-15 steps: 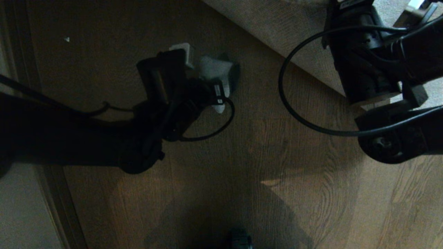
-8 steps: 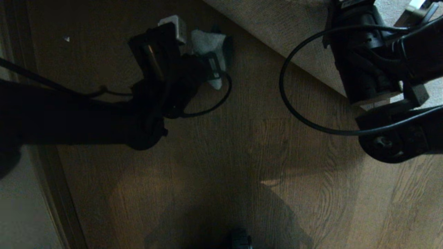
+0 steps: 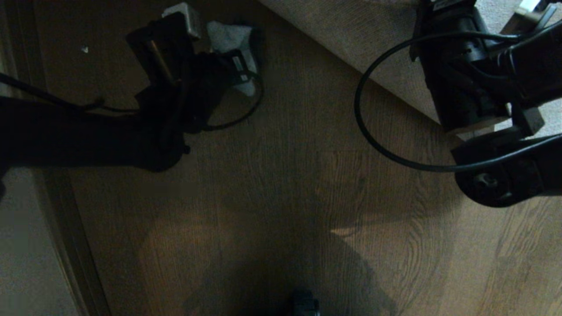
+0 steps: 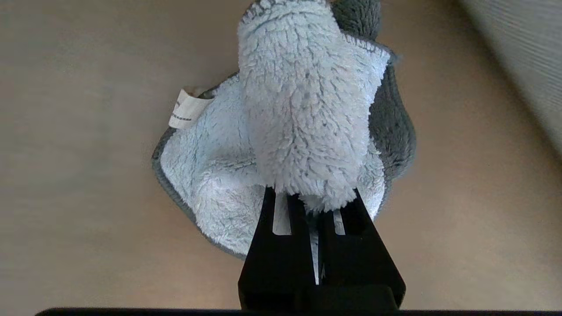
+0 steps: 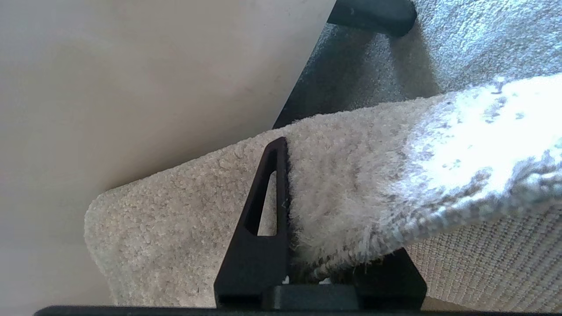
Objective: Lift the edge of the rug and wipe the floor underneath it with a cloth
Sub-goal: Wipe the floor under the carpet with a rag
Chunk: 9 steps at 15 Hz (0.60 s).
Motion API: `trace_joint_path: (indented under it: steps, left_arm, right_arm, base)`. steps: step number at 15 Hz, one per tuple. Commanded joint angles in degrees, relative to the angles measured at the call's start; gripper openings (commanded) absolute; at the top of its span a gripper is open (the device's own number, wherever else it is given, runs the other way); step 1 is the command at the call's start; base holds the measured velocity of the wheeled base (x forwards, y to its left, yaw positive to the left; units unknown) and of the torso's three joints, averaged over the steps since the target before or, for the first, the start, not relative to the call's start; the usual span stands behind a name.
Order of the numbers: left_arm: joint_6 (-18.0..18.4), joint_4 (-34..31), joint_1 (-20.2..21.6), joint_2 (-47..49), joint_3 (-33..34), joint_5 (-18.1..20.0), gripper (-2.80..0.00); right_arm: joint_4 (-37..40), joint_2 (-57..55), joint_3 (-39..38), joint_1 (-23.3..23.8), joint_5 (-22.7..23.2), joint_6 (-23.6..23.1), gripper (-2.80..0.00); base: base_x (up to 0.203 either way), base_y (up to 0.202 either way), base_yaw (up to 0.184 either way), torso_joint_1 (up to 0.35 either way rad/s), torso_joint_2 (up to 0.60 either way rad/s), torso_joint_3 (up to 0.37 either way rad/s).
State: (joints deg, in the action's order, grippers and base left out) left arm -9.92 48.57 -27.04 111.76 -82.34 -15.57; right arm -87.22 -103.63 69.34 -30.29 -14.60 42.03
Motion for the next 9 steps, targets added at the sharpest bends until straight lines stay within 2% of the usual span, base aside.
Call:
trace_joint_path:
  steps: [1,4,6,9]
  left_arm:
    - [-0.1,0.3,3.0,-1.8,0.9,-0.2,-2.8]
    - [-0.3,0.4,5.3,-4.4,5.8,0.0,-2.8]
    - [-1.3,0.4,5.5,-6.9,11.0,0.0,-2.8]
    - [-3.4,0.4,2.2,-10.6,17.4,0.0,-2.8]
  right_arm:
    - [-2.7,0.0,-0.2,0.0,-0.1,0.2,-2.8]
    - [-2.7,-0.1,-0.1,0.0,-0.1,0.2,-2.8]
    - [-2.7,-0.1,-0.2,0.0,-0.1,0.2,-2.8]
    - [-2.7,-0.1,-0.2,0.0,-0.2,0.2,-2.8]
  base:
    - [0.0,0.0,0.0,0.0,0.0,0.0]
    - [0.0,0.0,0.0,0.0,0.0,0.0]
    - [0.0,0.0,0.0,0.0,0.0,0.0]
    - [0.0,0.0,0.0,0.0,0.0,0.0]
